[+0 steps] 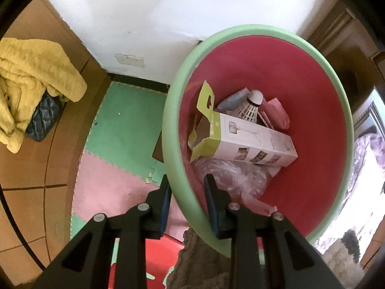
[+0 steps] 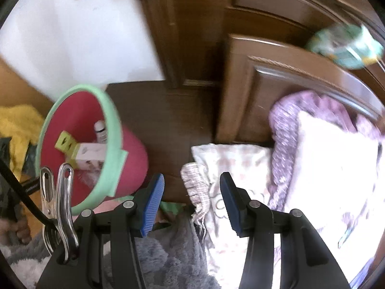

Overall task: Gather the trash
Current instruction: 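Move the open right tool toward the bed headboard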

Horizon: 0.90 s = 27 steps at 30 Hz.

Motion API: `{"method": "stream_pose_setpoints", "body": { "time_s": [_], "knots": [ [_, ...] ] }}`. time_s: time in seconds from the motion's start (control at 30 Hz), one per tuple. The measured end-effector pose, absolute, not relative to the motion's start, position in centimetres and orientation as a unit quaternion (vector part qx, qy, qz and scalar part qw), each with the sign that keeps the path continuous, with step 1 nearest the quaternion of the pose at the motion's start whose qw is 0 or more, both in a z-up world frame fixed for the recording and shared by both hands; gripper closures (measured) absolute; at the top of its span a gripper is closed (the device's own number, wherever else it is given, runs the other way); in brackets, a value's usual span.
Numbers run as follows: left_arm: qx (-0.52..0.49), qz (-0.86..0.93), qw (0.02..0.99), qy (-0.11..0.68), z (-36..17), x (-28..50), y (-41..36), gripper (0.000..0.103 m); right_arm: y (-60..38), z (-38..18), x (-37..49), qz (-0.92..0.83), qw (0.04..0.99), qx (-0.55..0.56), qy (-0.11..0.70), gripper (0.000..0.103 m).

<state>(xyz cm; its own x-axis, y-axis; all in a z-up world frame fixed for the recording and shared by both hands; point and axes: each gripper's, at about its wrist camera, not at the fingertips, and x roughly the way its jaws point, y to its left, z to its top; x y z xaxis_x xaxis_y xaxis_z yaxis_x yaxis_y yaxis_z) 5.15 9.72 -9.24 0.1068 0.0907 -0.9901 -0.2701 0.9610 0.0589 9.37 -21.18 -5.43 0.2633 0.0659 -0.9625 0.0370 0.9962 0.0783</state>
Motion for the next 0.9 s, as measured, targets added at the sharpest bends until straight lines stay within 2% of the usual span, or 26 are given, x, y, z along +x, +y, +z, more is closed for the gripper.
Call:
{"method": "stream_pose_setpoints", "body": {
  "time_s": [0.23, 0.4, 0.9],
  "knots": [
    [-0.046, 0.105, 0.732, 0.672, -9.5, 5.6, 9.6, 0.074, -22.5, -6.7, 7.8, -0.042, 0.785, 0.091, 0.612, 0.054],
    [-0.026, 0.097, 0.726, 0.68, -9.6, 6.1, 9.5, 0.074, -22.7, -6.6, 7.9, -0.084, 0.796, 0.076, 0.595, 0.054],
    [-0.011, 0.092, 0.725, 0.683, -9.8, 6.3, 9.4, 0.074, -25.1, -2.8, 9.5, -0.117, 0.837, 0.107, 0.524, 0.054]
  ]
}}
